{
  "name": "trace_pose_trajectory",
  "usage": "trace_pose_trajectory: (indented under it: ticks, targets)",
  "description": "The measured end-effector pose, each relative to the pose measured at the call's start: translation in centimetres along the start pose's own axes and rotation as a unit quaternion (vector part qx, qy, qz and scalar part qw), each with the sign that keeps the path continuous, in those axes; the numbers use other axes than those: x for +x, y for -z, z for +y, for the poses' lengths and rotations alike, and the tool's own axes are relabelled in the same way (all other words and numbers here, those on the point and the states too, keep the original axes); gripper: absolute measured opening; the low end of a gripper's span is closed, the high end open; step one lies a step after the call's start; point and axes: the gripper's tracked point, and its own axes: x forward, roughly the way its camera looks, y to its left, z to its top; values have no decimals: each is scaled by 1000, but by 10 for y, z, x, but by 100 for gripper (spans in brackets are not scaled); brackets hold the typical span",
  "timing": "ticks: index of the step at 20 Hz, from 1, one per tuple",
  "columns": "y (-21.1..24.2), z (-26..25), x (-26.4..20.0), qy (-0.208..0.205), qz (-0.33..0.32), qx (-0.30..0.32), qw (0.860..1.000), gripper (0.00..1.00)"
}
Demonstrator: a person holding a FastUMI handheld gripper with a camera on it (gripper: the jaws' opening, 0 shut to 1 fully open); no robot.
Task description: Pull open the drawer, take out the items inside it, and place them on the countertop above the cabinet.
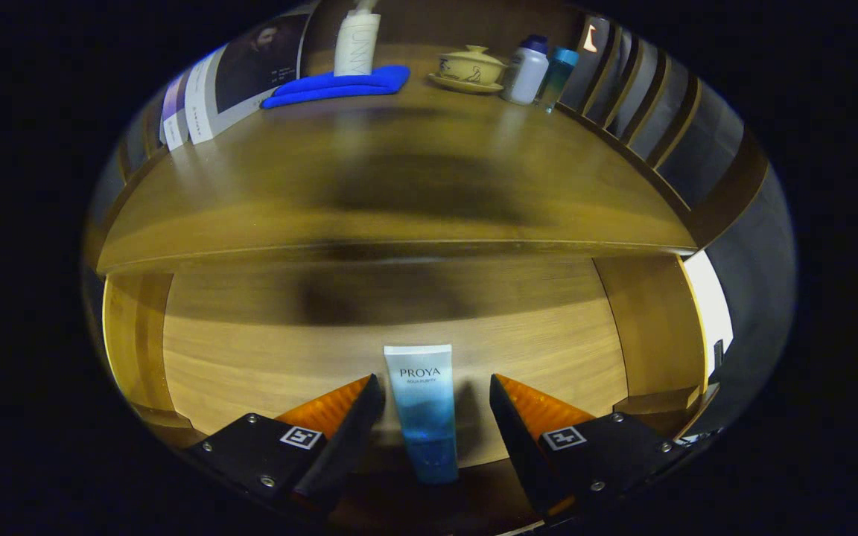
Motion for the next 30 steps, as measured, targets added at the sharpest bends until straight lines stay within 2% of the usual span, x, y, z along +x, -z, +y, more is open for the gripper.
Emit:
trace_pose_trajectory:
  ticks: [2,7,12,13,15,17,22,30]
  targets:
    - [8,-7,3,7,25,8,1000,91]
    - [36,-1,9,-21,103,49,993,90]
    - [34,7,13,-47,102,58,992,78]
    - [32,9,11,-52,96,64,992,76]
    - [35,10,10,-48,85,69,993,57]
    - [33,10,10,-46,65,67,995,53]
    - [26,9,4,-40,18,28,999,48]
    - [4,4,-10,-42,-58,51,996,48]
